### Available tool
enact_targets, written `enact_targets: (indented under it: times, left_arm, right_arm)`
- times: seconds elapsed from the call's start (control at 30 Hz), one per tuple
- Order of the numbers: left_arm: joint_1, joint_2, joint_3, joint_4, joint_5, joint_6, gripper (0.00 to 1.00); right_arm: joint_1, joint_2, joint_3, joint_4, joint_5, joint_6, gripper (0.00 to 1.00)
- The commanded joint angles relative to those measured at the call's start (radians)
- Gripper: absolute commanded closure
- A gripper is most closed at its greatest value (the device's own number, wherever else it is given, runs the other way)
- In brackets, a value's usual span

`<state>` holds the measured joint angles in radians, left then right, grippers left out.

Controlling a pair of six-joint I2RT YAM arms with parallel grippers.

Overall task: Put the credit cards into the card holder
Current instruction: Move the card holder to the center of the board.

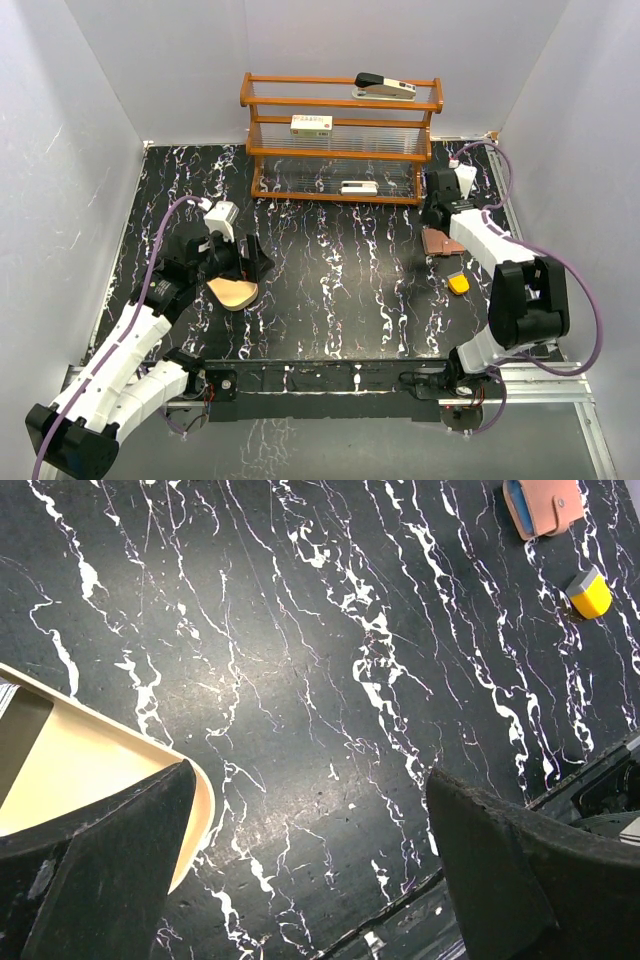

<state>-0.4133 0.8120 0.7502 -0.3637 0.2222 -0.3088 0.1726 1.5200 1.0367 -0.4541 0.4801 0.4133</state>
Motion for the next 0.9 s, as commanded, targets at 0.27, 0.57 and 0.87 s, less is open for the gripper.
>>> enact_targets:
  times: [0.27, 0.57, 0.87]
  left_arm:
    - [0.007, -0.024, 0.008, -0.042, -0.083, 0.029, 0.01]
    - [0.007, -0.058, -0.012, -0.029, -0.087, 0.037, 0.01]
    - [0.007, -0.019, -0.001, -0.043, -0.071, 0.043, 0.01]
  right_arm:
    - [-0.163, 0.109, 0.070, 0.089, -0.176, -0.110, 0.48]
    - [-0.197, 0.194, 0.052, 0.088, -0.253, -0.096, 0.48]
    - [-0.197, 0.208, 0.019, 0.064, -0.346, -0.079, 0.48]
